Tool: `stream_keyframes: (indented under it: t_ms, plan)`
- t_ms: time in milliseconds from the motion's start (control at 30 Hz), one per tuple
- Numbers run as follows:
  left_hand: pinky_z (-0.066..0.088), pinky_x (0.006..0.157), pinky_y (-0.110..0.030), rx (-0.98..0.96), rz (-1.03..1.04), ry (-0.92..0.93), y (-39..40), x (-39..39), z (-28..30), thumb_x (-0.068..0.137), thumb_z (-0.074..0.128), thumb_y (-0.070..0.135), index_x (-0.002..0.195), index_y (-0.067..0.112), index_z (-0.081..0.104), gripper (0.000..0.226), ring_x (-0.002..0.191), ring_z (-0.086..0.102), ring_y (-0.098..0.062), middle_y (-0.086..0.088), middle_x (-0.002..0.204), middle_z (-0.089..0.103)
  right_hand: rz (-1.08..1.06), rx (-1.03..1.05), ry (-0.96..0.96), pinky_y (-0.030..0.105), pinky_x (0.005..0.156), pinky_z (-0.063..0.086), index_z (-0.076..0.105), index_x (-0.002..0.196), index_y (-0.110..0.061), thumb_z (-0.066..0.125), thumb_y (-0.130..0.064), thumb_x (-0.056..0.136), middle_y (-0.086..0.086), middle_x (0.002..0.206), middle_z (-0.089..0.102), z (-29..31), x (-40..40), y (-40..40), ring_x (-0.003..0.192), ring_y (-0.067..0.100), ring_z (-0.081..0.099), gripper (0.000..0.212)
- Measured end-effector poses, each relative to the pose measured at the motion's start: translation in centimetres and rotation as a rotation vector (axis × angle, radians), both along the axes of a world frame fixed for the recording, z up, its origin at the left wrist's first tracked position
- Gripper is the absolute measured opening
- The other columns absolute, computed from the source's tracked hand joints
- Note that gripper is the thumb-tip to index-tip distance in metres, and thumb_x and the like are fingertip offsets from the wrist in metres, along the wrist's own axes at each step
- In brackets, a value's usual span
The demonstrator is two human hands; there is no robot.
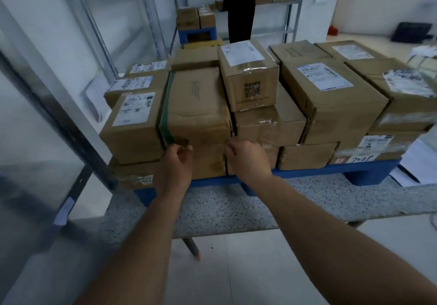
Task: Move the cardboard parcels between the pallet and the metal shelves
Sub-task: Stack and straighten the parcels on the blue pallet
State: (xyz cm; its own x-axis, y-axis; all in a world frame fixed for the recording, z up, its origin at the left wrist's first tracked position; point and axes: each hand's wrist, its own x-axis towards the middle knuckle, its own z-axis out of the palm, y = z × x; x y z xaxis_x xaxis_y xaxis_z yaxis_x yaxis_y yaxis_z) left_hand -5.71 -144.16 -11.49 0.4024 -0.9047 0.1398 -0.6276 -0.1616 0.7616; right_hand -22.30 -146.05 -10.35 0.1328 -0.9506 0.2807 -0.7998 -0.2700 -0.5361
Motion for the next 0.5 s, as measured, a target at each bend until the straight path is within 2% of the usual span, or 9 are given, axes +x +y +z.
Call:
stream_keyframes:
  t_ms: [100,167,267,400,500]
  plan:
    - [0.051,0.081,-0.045,0.010,-0.046,0.007,-0.7,0.5,0.1,0.094,0.044,0.046,0.105,0.024,0.055,0.028,0.091,0.060,-0.026,-0.003,0.102,0.064,0.009,-0.006,0.020,0.032,0.060,0.034,0.061,0.093,-0.009,0.044,-0.024,0.096,0.014,0.091,0.067,0.3,1.1,-0.6,0.085,0.036,0.061,0.023]
    - [0.051,0.081,-0.044,0.021,-0.070,-0.003,-1.1,0.6,0.2,0.093,0.048,0.040,0.100,0.025,0.054,0.018,0.092,0.060,-0.025,-0.001,0.102,0.064,-0.006,-0.005,0.039,0.031,0.061,0.034,0.062,0.103,-0.010,0.043,-0.026,0.097,0.014,0.097,0.067,0.2,1.3,-1.0,0.088,0.036,0.061,0.025]
    - [0.051,0.083,-0.044,0.027,-0.102,0.009,-1.5,0.7,0.2,0.091,0.052,0.033,0.099,0.024,0.053,0.011,0.093,0.060,-0.023,0.004,0.097,0.062,-0.047,0.003,0.034,0.031,0.061,0.033,0.061,0.104,-0.011,0.042,-0.026,0.098,0.014,0.095,0.068,0.1,1.3,-1.4,0.087,0.035,0.061,0.025]
    - [0.051,0.083,-0.042,0.031,-0.099,-0.017,-1.1,0.6,0.4,0.090,0.054,0.034,0.103,0.025,0.053,0.015,0.093,0.060,-0.019,0.011,0.093,0.057,-0.038,0.016,0.005,0.031,0.060,0.033,0.062,0.100,-0.013,0.043,-0.024,0.097,0.013,0.092,0.068,0.1,0.9,-1.5,0.085,0.034,0.061,0.022]
    - [0.051,0.077,-0.041,0.000,-0.086,-0.010,0.3,0.9,0.5,0.091,0.052,0.034,0.098,0.030,0.051,0.009,0.087,0.059,-0.017,0.015,0.087,0.055,-0.017,-0.002,-0.010,0.030,0.058,0.034,0.063,0.096,-0.014,0.045,-0.023,0.095,0.010,0.087,0.069,0.1,0.6,-1.1,0.080,0.031,0.062,0.020]
